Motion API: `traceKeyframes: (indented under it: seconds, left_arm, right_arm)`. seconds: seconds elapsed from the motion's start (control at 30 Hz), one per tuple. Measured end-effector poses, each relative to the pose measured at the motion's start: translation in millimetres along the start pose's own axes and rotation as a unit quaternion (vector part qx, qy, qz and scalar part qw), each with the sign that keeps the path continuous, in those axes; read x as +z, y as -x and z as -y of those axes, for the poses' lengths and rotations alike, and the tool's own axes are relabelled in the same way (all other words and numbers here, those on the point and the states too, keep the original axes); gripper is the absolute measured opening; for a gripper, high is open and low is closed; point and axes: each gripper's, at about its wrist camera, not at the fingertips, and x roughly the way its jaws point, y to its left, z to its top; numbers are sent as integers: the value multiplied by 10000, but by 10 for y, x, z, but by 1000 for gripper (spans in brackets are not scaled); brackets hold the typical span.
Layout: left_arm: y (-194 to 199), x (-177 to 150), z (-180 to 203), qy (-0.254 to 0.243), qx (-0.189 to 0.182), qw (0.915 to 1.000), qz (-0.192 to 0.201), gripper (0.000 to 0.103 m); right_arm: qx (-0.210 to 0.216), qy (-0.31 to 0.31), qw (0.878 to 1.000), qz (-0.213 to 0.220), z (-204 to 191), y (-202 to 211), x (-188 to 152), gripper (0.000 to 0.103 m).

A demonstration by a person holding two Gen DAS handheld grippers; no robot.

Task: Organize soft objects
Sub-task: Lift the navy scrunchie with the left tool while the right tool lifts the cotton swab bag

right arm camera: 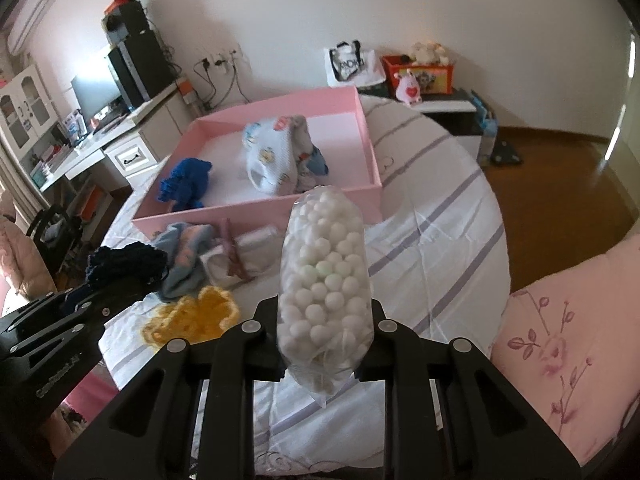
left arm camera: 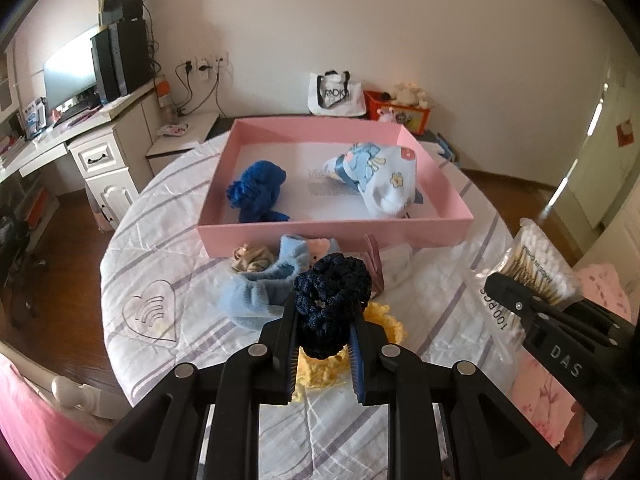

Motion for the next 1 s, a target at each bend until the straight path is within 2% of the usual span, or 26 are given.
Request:
traceKeyframes:
  seconds: [0.43,1.0]
  left_arm:
    - [674,-153,-66,106,88,9981,595,18]
    - [1673,-663,10,120,216,9895,1424,18]
  right_arm:
    - [100,443,9972,591,-354,586,-82,20]
    - [241,780,9882,1292,-669,1324,-335,20]
